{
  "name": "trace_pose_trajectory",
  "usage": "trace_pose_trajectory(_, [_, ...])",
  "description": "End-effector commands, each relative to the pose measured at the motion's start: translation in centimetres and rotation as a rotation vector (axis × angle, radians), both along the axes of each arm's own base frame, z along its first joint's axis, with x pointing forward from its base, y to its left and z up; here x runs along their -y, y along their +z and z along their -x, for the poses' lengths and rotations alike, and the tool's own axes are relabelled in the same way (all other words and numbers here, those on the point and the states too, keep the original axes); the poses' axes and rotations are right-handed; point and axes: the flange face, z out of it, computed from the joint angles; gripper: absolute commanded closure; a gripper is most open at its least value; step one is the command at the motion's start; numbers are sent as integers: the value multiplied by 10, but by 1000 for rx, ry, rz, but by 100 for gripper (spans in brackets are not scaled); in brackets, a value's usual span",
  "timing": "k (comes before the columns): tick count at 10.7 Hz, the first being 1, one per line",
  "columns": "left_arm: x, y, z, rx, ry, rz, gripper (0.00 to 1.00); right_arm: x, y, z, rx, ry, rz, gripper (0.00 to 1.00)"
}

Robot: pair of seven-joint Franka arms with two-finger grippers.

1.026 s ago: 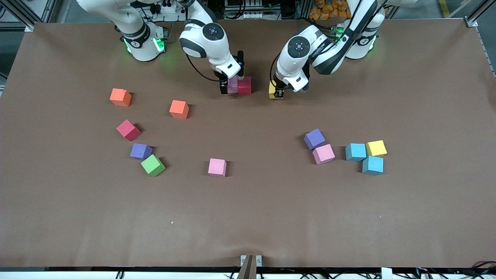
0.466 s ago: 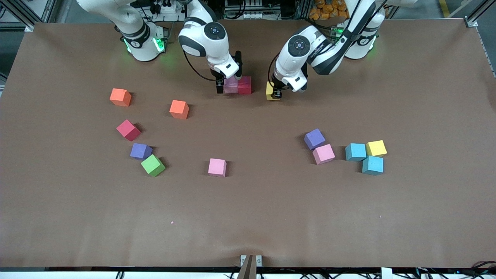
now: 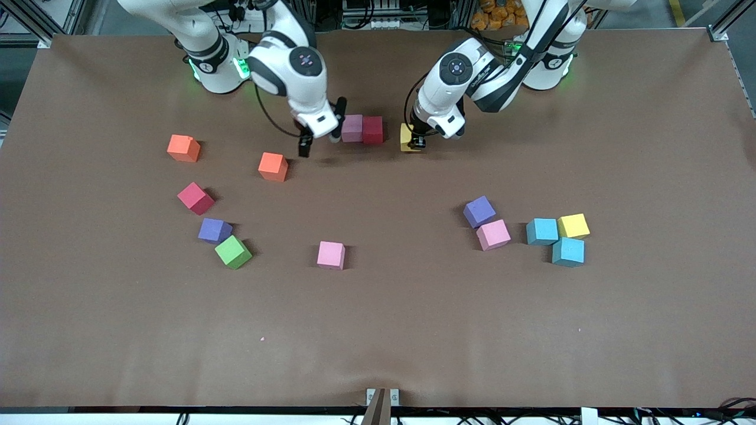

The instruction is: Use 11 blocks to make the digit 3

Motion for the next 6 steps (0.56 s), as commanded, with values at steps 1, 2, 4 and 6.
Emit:
trace_pose_trajectory(1, [8, -3, 11, -11, 26, 32, 76, 38, 18, -24, 36, -58, 13, 0])
trace_pose_trajectory(2, [10, -4, 12, -10, 25, 39, 76, 50, 23, -35, 41, -57, 13, 0])
trace_pose_trajectory(4, [15, -7, 20, -18, 22, 52, 77, 88, 25, -61, 32, -88, 12, 0])
trace_pose_trajectory(6, [19, -13, 25, -23, 17, 61, 77, 116, 30, -79, 27, -83, -9, 0])
